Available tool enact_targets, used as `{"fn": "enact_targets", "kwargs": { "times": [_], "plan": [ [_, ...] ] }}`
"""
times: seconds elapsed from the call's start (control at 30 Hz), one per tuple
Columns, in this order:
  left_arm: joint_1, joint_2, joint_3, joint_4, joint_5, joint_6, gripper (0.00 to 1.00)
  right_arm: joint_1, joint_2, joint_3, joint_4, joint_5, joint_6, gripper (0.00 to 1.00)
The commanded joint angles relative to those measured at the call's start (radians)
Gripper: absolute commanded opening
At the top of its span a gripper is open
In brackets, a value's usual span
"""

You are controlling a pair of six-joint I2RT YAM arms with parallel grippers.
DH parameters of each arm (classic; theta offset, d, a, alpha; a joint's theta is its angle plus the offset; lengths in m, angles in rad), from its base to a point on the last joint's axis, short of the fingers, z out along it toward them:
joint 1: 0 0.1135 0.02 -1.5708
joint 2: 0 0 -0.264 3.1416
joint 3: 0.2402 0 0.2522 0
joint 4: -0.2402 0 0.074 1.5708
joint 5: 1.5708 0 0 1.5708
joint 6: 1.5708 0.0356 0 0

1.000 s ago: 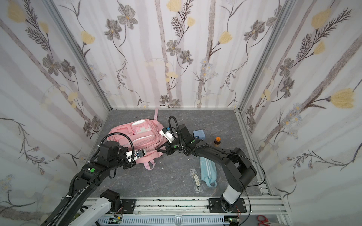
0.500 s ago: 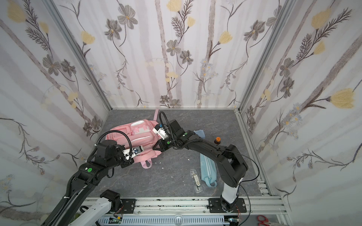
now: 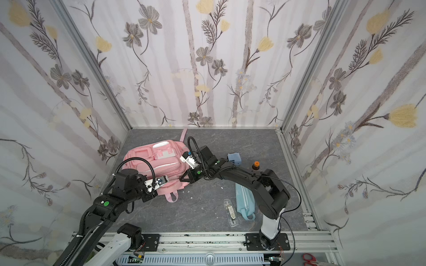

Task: Pack books, pencil case, and school supplies into a backpack
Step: Zip the student bag at the center of the table.

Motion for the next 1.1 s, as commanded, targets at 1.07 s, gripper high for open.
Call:
{"fn": "enact_targets", "kwargs": {
  "times": [1.07],
  "plan": [
    [0.037,0.022,0.085,0.017,0.119,-0.203,0.0,0.164,0.04,0.277,-0.134,0.172,0.121,0.0]
  ]
}}
